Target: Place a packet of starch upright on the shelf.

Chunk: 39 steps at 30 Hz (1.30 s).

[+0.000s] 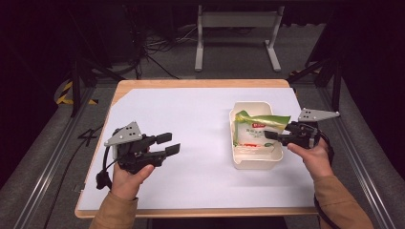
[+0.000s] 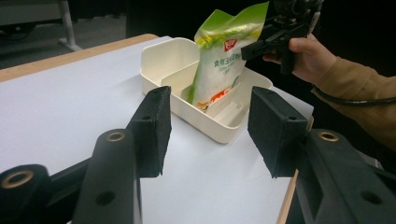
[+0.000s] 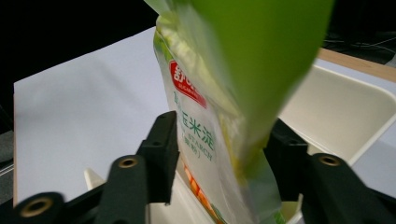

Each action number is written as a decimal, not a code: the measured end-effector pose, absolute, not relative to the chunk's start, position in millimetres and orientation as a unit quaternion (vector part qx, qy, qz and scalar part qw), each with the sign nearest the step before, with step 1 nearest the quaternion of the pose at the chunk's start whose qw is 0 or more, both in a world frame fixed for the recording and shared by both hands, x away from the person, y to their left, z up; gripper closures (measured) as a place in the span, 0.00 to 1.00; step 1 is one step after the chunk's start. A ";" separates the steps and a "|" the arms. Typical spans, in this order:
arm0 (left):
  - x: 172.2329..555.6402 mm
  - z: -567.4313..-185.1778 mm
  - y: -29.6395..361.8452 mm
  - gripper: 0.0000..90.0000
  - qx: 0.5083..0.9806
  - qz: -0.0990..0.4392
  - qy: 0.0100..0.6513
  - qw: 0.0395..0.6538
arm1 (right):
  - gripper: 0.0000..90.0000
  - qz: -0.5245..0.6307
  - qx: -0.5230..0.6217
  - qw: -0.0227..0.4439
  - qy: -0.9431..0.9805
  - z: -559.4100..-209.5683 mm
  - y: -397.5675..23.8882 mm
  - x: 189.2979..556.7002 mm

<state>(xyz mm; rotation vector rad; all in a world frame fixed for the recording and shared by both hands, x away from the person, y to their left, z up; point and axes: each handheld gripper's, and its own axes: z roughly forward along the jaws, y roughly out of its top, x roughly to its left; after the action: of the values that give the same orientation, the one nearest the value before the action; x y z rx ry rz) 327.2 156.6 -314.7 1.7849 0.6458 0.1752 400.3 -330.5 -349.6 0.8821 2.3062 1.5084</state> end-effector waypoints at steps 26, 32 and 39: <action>324.0 -334.2 180.0 0.39 0.747 0.132 0.318 0.569 | 0.33 0.515 0.287 0.187 0.785 -314.3 -352.8 358.8; 327.8 -341.8 183.5 0.39 0.746 0.131 0.326 0.565 | 0.33 0.505 0.303 0.198 0.783 -323.4 -367.4 347.4; 332.5 -352.6 187.3 0.39 0.747 0.133 0.334 0.559 | 0.33 0.501 0.329 0.196 0.776 -343.3 -384.3 341.4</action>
<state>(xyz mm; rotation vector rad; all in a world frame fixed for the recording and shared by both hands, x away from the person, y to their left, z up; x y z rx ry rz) 332.5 187.3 -352.6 1.7607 0.7877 0.3141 341.4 -384.3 -343.3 0.9214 2.1743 1.4044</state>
